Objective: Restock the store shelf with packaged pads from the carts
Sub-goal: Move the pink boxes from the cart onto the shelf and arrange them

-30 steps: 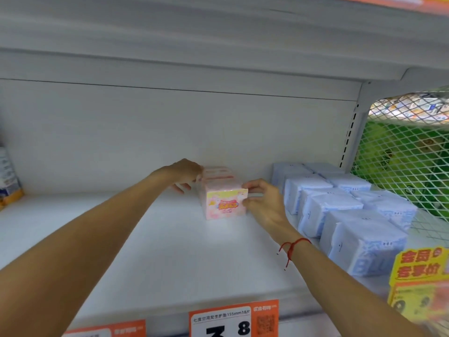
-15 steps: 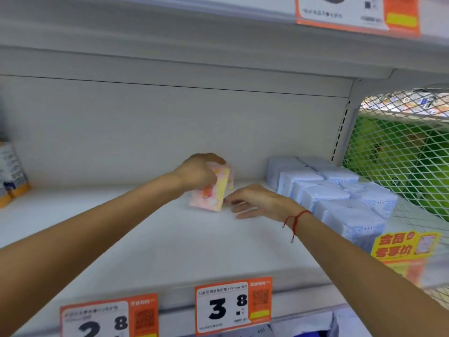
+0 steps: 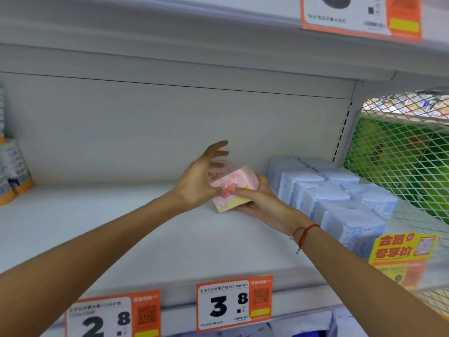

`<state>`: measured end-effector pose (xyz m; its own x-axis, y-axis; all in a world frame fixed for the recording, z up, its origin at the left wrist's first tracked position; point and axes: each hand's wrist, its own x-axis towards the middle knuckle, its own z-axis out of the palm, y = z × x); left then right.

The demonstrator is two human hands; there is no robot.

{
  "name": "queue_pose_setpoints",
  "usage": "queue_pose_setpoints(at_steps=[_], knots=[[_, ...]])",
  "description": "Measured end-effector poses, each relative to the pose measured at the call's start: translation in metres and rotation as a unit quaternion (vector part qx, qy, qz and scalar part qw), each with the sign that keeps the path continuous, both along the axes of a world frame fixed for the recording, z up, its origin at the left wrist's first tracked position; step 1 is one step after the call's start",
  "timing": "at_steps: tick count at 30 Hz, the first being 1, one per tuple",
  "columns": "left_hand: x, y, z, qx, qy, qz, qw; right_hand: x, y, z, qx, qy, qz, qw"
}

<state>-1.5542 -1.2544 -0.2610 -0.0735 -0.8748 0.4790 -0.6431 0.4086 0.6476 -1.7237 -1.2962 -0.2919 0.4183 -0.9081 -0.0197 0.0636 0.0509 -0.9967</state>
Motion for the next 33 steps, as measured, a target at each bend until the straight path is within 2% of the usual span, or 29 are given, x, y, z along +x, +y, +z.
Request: queue_pose_setpoints(at_steps=[2, 3, 5, 6, 7, 10, 14, 19, 26, 33], knots=[[0.016, -0.006, -0.001, 0.085, -0.097, 0.094, 0.987, 0.004, -0.005, -0.006, -0.015, 0.041, 0.012, 0.999], [0.023, -0.006, -0.003, 0.157, -0.110, 0.129, 0.973, 0.004, -0.008, -0.008, -0.058, 0.129, -0.001, 0.990], [0.030, -0.004, -0.006, 0.292, -0.078, 0.135, 0.944, 0.006, -0.016, -0.014, -0.158, 0.365, -0.016, 0.918], [0.031, -0.005, -0.009, 0.324, -0.048, 0.120, 0.937, 0.009, -0.020, -0.015, -0.178, 0.431, -0.011, 0.884], [0.031, -0.007, -0.012, 0.332, -0.021, 0.106, 0.937, 0.013, -0.021, -0.014, -0.194, 0.451, -0.002, 0.871], [0.029, -0.022, -0.019, 0.290, 0.012, 0.094, 0.952, 0.025, -0.032, -0.007, -0.238, 0.400, 0.002, 0.885], [0.019, -0.039, -0.020, 0.243, 0.004, 0.094, 0.965, 0.031, -0.050, -0.006, -0.185, 0.334, 0.012, 0.924], [0.023, -0.049, -0.020, 0.238, 0.033, 0.110, 0.964, 0.027, -0.058, -0.007, -0.174, 0.292, 0.063, 0.938], [0.028, -0.046, -0.020, 0.226, 0.052, 0.145, 0.962, 0.031, -0.065, -0.006, -0.134, 0.307, 0.048, 0.941], [0.016, -0.029, -0.007, 0.275, 0.057, 0.189, 0.941, 0.030, -0.043, 0.007, -0.134, 0.362, -0.030, 0.922]])
